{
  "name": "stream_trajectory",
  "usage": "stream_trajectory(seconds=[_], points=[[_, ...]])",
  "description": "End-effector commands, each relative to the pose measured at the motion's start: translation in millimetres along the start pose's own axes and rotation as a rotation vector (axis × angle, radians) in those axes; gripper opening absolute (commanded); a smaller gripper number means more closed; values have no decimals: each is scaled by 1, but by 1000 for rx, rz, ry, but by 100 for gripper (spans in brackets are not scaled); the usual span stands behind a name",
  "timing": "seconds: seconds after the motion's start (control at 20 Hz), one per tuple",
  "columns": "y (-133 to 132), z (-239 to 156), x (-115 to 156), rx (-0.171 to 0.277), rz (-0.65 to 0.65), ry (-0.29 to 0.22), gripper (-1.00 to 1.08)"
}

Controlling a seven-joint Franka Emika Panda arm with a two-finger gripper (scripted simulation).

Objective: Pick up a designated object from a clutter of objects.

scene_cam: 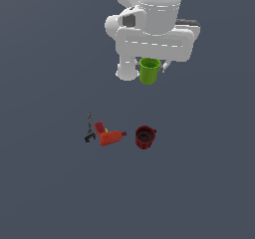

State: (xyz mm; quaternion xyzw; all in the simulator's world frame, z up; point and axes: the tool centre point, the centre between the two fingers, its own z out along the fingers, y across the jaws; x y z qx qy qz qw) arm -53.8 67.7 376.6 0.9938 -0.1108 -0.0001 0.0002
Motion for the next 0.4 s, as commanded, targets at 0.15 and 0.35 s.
stream_trajectory(seconds=[0.15,0.35], points=[[-5,-16,4,0,0,0,-100],[-6,-18,5,0,0,0,-100]])
